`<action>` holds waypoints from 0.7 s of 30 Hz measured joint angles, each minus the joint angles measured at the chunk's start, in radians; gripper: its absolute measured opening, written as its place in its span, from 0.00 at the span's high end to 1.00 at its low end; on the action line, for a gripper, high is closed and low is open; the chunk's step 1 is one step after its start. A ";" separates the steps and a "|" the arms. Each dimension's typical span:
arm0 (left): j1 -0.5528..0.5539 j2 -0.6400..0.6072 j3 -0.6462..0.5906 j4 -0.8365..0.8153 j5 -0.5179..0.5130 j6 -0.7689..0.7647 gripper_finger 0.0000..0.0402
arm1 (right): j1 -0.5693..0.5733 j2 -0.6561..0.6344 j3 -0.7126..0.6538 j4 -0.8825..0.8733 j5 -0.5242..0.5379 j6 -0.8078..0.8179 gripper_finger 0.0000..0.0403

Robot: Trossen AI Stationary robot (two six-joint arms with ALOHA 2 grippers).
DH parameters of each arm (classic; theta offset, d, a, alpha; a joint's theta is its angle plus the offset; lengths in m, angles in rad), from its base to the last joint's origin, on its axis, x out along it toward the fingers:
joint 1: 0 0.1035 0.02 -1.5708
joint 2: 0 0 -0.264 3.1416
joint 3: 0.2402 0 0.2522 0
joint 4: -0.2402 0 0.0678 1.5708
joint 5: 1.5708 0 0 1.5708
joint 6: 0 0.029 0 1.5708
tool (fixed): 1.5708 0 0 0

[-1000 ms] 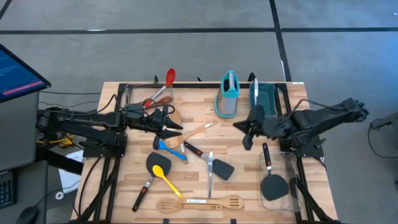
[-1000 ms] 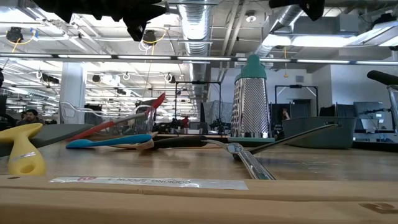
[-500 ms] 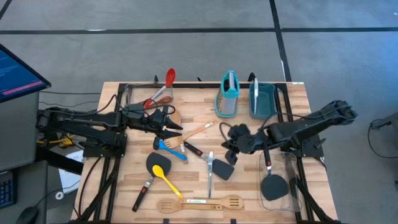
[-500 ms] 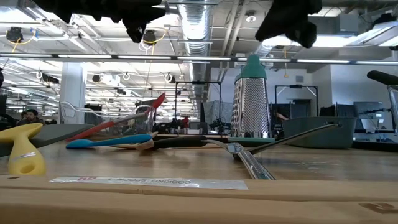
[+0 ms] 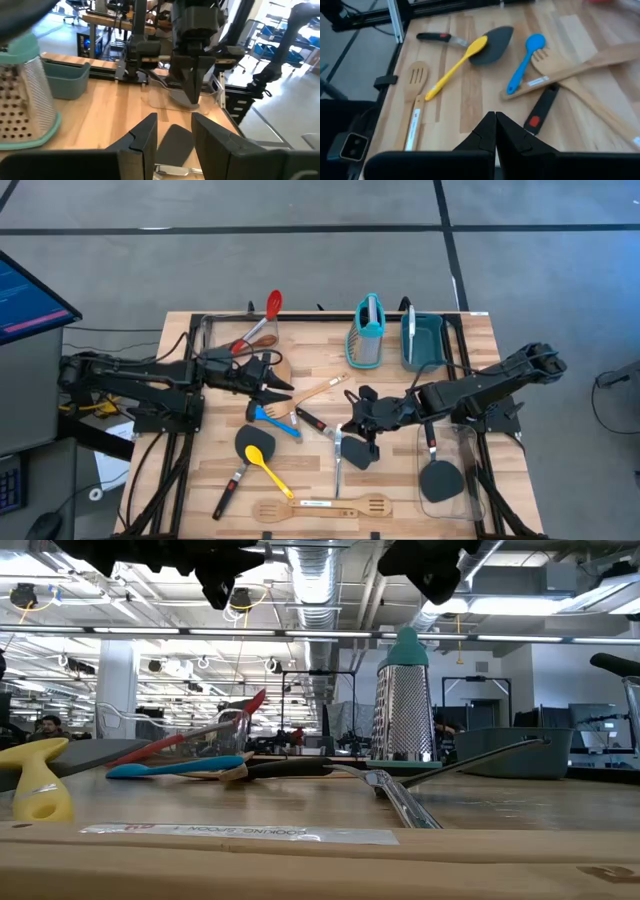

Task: Pick & Place Kitchen Items
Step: Put the silver knife into the green bin

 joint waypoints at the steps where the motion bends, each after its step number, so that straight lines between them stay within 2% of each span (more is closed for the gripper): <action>1: -0.009 0.000 0.000 -0.002 0.000 0.000 0.74 | 0.008 0.003 0.000 -0.003 -0.002 -0.001 1.00; 16: -0.138 0.000 0.000 -0.002 0.000 -0.006 0.74 | 0.060 0.100 -0.001 0.050 -0.006 -0.298 1.00; 21: -0.195 0.000 0.000 0.002 -0.011 -0.100 0.74 | 0.059 0.091 0.000 0.047 -0.038 -0.414 1.00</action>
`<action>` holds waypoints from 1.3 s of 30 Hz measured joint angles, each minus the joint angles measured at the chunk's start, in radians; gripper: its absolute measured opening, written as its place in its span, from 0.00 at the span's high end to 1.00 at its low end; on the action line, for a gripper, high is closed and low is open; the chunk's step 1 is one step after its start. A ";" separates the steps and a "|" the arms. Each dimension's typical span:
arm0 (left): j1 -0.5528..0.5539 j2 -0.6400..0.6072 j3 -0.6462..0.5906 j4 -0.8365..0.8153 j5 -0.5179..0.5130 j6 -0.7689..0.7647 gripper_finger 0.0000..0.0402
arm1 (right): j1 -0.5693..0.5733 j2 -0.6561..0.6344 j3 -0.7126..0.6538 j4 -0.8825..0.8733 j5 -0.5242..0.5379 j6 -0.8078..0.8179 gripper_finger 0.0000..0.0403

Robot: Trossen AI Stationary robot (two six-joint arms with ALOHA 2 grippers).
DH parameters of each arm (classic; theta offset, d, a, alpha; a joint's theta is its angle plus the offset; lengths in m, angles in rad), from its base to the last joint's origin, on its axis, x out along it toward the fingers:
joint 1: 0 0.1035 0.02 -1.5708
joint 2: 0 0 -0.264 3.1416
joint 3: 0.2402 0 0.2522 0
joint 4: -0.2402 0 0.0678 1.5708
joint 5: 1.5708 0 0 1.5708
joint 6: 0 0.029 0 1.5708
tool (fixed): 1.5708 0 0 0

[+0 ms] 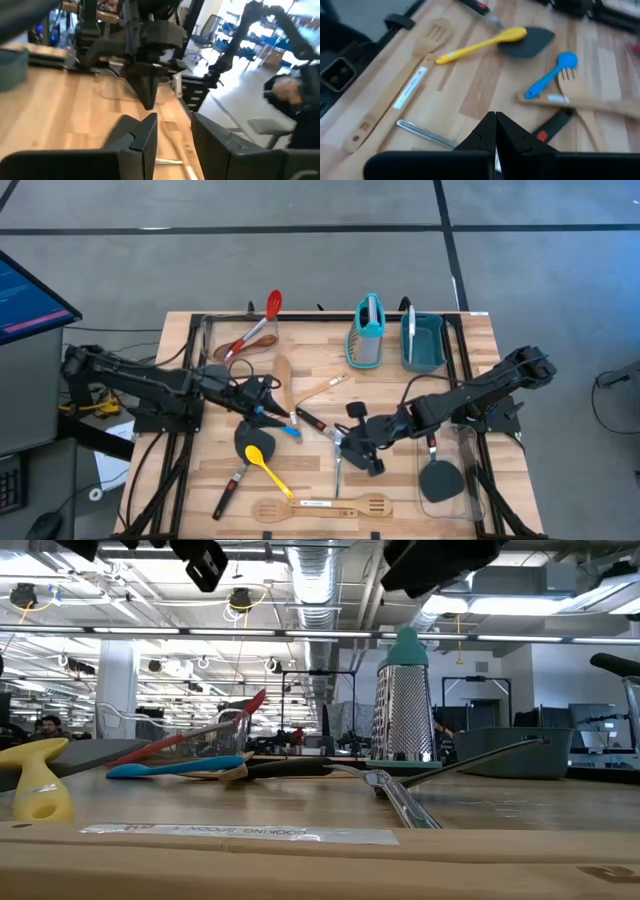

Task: Pick & Place Kitchen Items
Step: Put the silver knife into the green bin

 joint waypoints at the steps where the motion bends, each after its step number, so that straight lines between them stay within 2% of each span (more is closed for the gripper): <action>1: -0.014 0.000 0.000 0.002 -0.020 -0.017 0.74 | 0.000 -0.002 0.000 0.005 -0.016 -0.033 1.00; 4: -0.064 0.006 0.000 0.014 -0.143 -0.028 0.74 | 0.000 -0.002 0.000 -0.002 -0.061 -0.113 1.00; 6: -0.094 0.023 0.000 0.024 -0.239 -0.026 0.74 | 0.000 0.001 0.000 0.002 -0.083 -0.124 1.00; 8: -0.114 0.055 0.000 0.061 -0.286 -0.026 0.74 | 0.000 0.008 0.000 -0.003 -0.092 -0.108 1.00; 13: -0.151 0.197 0.000 0.210 -0.294 -0.027 0.74 | 0.010 0.008 0.000 -0.008 -0.092 0.009 1.00; 16: -0.175 0.309 0.000 0.334 -0.293 -0.055 0.74 | 0.029 0.008 0.000 -0.015 -0.093 0.025 1.00; 21: -0.213 0.468 0.000 0.536 -0.294 -0.122 0.74 | 0.066 0.008 0.000 -0.049 -0.093 -0.078 1.00; 25: -0.253 0.543 0.000 0.666 -0.326 -0.129 0.74 | 0.094 0.008 0.000 -0.047 -0.093 -0.171 1.00; 29: -0.298 0.594 0.030 0.676 -0.391 -0.131 0.76 | 0.109 0.008 0.000 -0.047 -0.093 -0.176 1.00; 34: -0.323 0.687 0.121 0.669 -0.400 -0.130 0.84 | 0.112 0.008 0.000 -0.034 -0.090 -0.108 1.00; 39: -0.313 0.734 0.218 0.502 -0.401 -0.144 0.95 | 0.112 0.008 0.000 -0.058 -0.089 -0.098 1.00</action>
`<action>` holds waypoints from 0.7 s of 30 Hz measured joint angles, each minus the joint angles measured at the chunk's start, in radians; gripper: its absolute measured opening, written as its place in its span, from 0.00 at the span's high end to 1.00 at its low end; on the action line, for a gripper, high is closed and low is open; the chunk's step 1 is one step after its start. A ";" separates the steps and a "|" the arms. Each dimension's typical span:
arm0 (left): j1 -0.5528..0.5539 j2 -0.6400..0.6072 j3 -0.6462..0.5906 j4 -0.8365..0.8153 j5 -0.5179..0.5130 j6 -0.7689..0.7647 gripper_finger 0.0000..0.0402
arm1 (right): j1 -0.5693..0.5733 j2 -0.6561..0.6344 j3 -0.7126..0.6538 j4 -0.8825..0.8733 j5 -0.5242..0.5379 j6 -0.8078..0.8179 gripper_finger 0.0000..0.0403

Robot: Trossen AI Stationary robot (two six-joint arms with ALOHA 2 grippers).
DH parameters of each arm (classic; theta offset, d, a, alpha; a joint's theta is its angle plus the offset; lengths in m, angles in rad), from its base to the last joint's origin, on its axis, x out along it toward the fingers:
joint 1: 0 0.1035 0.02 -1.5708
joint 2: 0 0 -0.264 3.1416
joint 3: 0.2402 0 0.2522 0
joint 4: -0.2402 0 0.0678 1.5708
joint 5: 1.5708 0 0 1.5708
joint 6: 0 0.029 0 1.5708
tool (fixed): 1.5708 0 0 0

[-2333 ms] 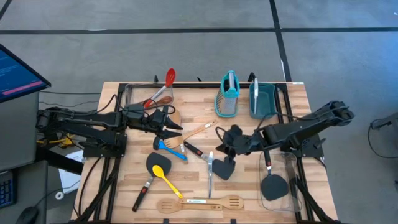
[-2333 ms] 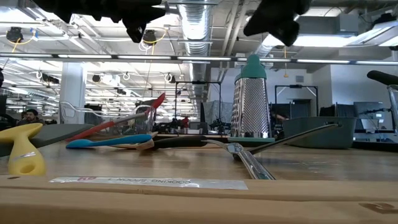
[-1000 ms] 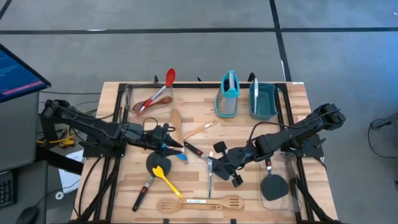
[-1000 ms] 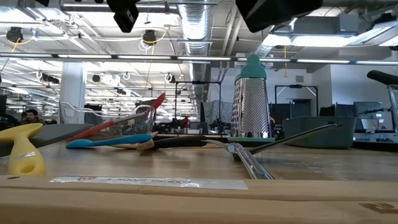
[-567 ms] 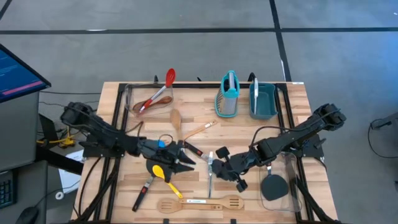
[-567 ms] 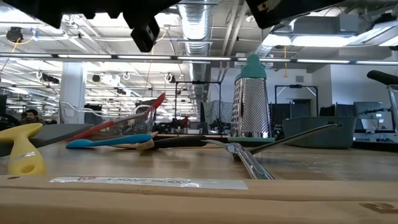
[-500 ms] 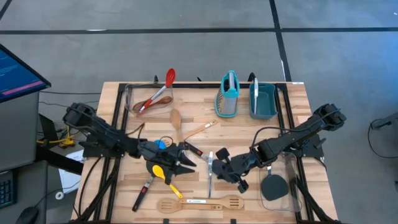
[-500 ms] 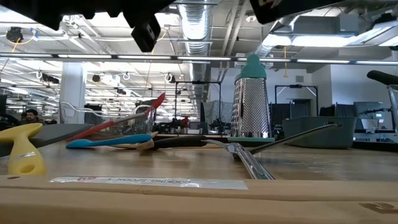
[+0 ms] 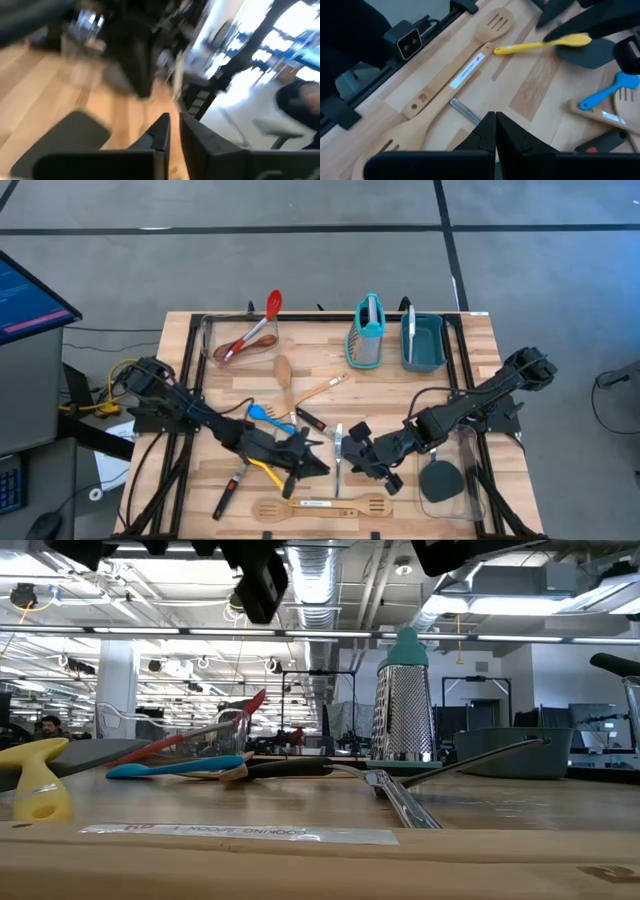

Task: Pick & Place Kitchen Items
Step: Put the silver knife into the green bin

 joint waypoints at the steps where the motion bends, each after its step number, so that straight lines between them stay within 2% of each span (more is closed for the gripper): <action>1: 0.003 0.000 0.013 -0.061 -0.001 -0.016 0.97 | -0.002 0.000 0.000 -0.007 0.000 0.000 1.00; 5: 0.010 0.000 0.041 -0.220 -0.016 -0.094 0.99 | -0.015 -0.010 0.000 -0.041 0.001 0.000 1.00; 11: 0.010 0.001 0.041 -0.238 -0.025 -0.121 1.00 | -0.061 -0.057 0.000 -0.103 0.035 0.000 1.00; 16: 0.014 0.001 0.042 -0.340 -0.096 -0.159 1.00 | -0.111 -0.153 -0.002 -0.124 0.040 0.024 1.00; 21: 0.021 0.009 0.043 -0.371 -0.104 -0.170 1.00 | -0.144 -0.250 -0.001 -0.125 0.060 0.019 1.00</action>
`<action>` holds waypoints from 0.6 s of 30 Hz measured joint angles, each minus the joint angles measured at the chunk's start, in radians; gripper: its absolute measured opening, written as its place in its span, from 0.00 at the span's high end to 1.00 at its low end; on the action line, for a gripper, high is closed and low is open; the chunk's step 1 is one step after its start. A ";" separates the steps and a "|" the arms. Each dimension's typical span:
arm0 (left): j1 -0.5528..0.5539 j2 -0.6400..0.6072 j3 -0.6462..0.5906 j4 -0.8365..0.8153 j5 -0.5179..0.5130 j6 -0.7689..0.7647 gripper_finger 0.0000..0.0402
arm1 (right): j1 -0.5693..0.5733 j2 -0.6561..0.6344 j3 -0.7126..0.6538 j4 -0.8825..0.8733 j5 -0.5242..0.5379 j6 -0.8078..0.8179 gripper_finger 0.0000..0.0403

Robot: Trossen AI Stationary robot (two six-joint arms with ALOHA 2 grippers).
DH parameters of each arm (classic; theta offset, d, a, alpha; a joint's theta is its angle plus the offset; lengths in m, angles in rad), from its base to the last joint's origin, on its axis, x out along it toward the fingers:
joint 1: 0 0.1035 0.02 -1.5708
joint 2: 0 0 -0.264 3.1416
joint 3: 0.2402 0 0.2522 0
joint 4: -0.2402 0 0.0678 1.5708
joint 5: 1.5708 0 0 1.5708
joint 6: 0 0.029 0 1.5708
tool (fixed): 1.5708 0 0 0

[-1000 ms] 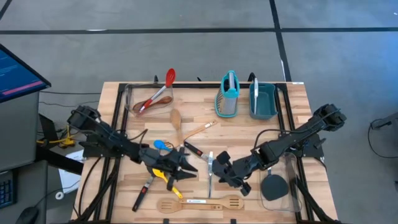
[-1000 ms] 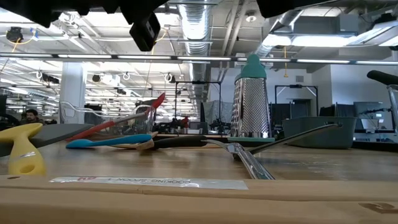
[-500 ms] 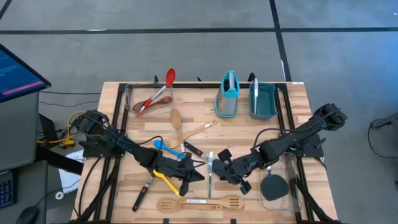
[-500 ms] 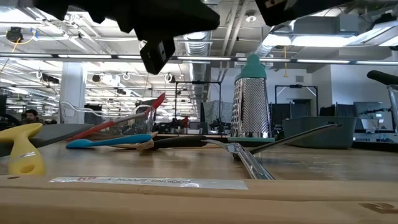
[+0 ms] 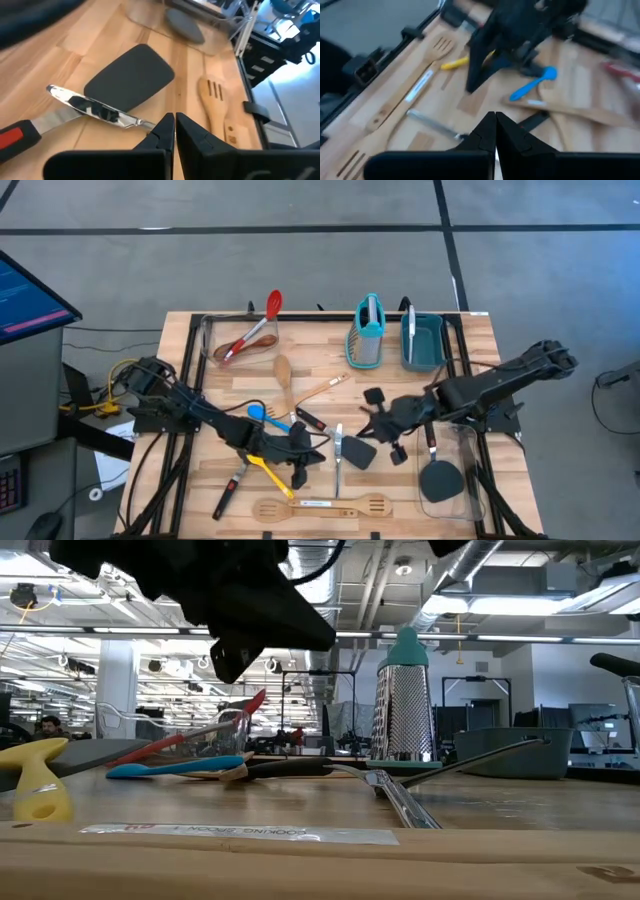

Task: Pick & Place Kitchen Items
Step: Put the silver knife into the green bin

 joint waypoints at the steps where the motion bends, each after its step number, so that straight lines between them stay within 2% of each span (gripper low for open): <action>1: 0.000 0.010 0.004 -0.001 0.000 0.000 1.00 | -0.008 -0.017 0.000 0.003 0.011 0.000 1.00; 9: 0.027 0.220 0.162 -0.013 0.113 0.036 1.00 | -0.064 -0.094 0.000 -0.008 0.025 0.015 1.00; 12: 0.033 0.254 0.219 -0.024 0.155 0.076 1.00 | -0.074 -0.100 0.000 -0.030 0.025 0.020 1.00; 18: 0.031 0.262 0.291 -0.240 0.161 0.029 1.00 | -0.081 -0.093 0.000 -0.073 0.025 0.042 1.00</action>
